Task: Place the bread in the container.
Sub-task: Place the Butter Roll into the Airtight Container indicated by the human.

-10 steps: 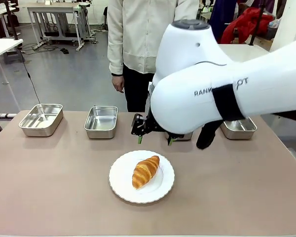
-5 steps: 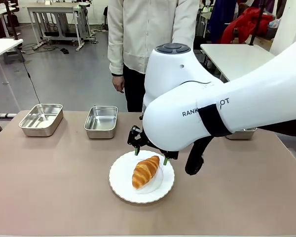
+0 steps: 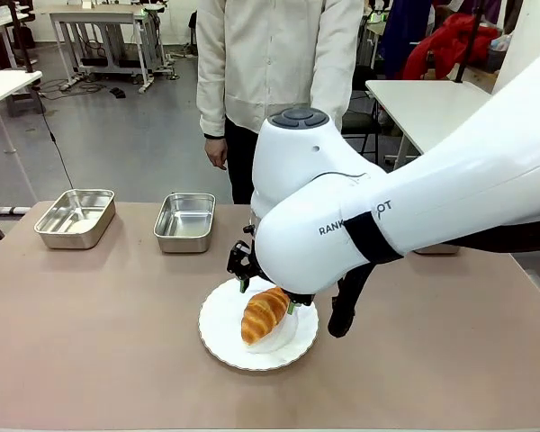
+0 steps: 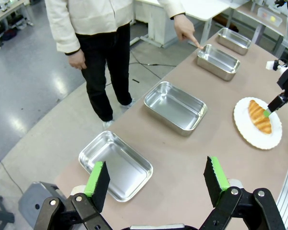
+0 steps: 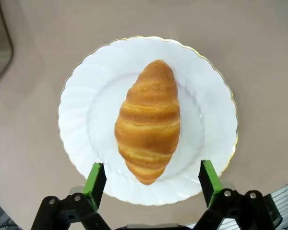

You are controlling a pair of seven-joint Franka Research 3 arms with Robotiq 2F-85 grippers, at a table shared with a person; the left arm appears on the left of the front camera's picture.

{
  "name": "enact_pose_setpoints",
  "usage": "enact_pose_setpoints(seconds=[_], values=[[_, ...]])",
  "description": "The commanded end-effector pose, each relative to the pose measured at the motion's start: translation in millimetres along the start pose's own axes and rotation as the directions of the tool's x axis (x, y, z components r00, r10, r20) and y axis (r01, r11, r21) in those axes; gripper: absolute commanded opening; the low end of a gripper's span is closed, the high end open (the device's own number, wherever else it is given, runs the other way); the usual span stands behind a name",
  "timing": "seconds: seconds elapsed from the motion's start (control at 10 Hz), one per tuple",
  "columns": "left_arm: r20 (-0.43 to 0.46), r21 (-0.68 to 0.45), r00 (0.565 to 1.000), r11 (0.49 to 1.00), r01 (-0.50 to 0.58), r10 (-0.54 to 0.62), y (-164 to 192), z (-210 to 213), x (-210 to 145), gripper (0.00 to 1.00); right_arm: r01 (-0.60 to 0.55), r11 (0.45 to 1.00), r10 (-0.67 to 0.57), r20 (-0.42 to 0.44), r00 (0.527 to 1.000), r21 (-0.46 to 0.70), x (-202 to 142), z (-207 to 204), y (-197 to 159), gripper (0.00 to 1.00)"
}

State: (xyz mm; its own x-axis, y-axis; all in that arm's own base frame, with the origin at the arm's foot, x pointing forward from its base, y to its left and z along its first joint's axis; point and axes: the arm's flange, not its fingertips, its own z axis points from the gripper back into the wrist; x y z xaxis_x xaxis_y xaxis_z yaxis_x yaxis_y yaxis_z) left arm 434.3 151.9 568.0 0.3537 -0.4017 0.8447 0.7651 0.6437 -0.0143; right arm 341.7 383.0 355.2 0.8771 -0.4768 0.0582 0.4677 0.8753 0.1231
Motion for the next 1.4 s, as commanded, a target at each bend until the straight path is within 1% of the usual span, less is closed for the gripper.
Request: enact_pose_setpoints(seconds=[0.0,0.3,0.6,0.9,1.0,1.1,1.2,1.3], values=[[0.012,0.003,1.000,1.000,0.000,0.000,-1,1,1,1.00,0.036,0.999,-0.036,0.025,0.999,-0.019,-1,-16,20,1.00],[0.012,0.003,1.000,1.000,0.000,0.000,-1,1,1,1.00,0.052,0.998,-0.051,0.033,0.998,-0.032,3,-38,27,1.00],[0.012,0.003,1.000,1.000,0.000,0.000,-1,1,1,1.00,0.047,0.997,-0.047,0.008,0.999,-0.057,4,-58,30,1.00],[0.012,0.003,1.000,1.000,0.000,0.000,-1,1,1,1.00,0.051,0.996,-0.051,0.000,0.999,-0.068,4,-65,27,1.00],[0.012,0.003,1.000,1.000,0.000,0.000,-1,1,1,1.00,0.050,0.997,-0.051,-0.008,0.999,-0.066,3,-65,25,0.80],[0.012,0.003,1.000,1.000,0.000,0.000,-1,1,1,1.00,0.052,0.996,-0.053,-0.009,0.999,-0.069,3,-65,24,0.80],[0.012,0.003,1.000,1.000,0.000,0.000,-1,1,1,1.00,0.057,0.996,-0.058,-0.008,0.998,-0.071,4,-64,23,0.60],[0.012,0.003,1.000,1.000,0.000,0.000,-1,1,1,1.00,0.059,0.996,-0.060,-0.022,0.998,-0.070,4,-63,21,0.75]])
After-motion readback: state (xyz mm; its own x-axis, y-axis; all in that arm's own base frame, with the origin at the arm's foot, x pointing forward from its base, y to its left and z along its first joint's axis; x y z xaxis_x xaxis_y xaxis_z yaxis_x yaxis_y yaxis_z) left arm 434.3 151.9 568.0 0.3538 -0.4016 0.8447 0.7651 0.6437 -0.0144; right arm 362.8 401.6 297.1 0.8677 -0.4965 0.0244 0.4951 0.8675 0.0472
